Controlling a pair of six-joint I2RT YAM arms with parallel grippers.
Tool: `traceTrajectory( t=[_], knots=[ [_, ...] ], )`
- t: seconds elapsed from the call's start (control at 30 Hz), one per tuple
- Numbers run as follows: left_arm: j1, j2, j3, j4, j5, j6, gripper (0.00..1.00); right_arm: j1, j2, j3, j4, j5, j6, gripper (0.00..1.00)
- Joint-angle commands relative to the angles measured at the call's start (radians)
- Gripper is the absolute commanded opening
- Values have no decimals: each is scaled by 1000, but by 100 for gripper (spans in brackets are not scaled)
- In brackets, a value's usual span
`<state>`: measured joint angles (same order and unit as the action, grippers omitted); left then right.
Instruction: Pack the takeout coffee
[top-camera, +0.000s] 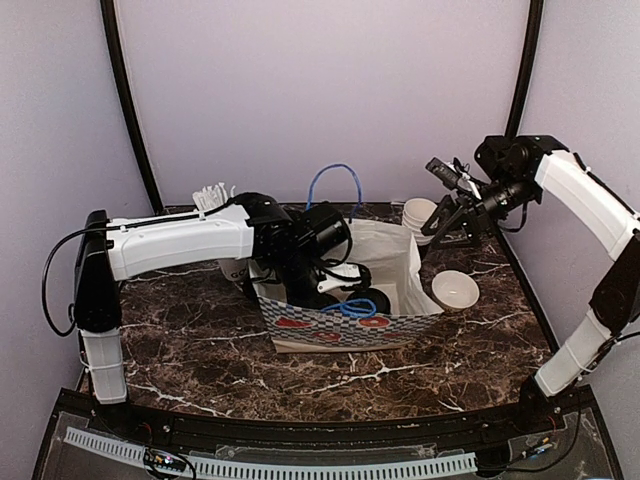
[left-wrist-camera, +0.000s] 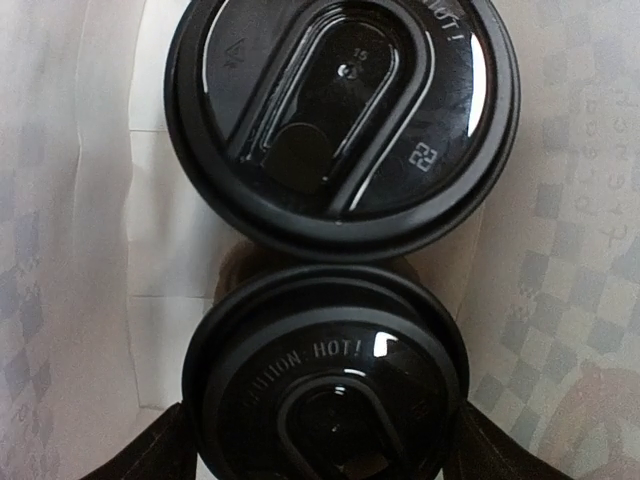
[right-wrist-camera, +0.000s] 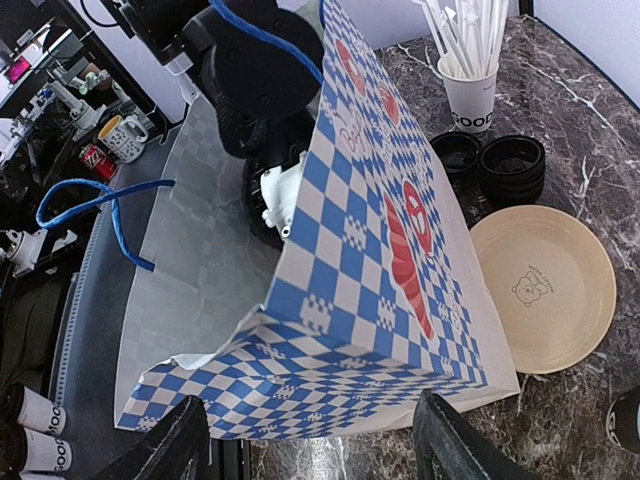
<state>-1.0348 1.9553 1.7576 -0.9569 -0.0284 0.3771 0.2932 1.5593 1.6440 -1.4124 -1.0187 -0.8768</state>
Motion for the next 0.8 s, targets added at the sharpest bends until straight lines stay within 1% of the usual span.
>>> traceTrajectory(
  t=[0.0,0.1,0.23,0.33,0.53,0.57,0.67,0.77],
  knots=[
    [62,41,10,-6,100,-23,33,-27,-32,-32,-6,-46,-35,70],
    [94,63,36,14,165,-15,33,-35,-24,-47,-6,-60,-43,70],
    [112,75,33,15,151,-15,31,-44,-10,-66,-6,-78,-46,70],
    [99,49,18,17,143,-31,29,-50,-2,-83,-7,-84,-48,70],
    [56,7,-47,32,130,-48,29,-71,32,-74,-7,-93,-38,70],
    [53,7,-48,30,134,-50,29,-74,46,-66,-4,-91,-29,70],
    [52,13,-52,22,141,-57,30,-89,103,-48,40,-77,62,68],
    [56,28,-50,14,144,-48,31,-106,152,-47,50,-76,86,66]
  ],
)
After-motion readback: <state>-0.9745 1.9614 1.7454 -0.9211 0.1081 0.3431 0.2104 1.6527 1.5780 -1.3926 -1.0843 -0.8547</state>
